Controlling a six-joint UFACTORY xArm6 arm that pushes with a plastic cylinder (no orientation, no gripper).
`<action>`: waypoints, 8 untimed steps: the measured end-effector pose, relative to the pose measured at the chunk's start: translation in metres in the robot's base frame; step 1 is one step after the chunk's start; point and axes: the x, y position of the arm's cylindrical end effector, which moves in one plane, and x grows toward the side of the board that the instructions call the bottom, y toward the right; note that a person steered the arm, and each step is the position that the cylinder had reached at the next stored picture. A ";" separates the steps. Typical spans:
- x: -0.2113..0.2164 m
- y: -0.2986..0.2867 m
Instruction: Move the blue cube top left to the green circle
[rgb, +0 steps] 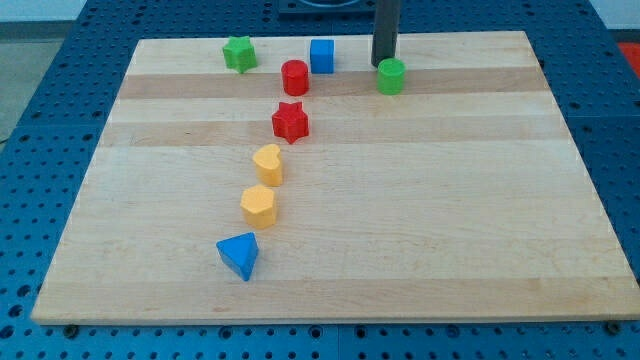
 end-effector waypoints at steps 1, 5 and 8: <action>-0.021 -0.043; -0.026 -0.092; -0.009 0.108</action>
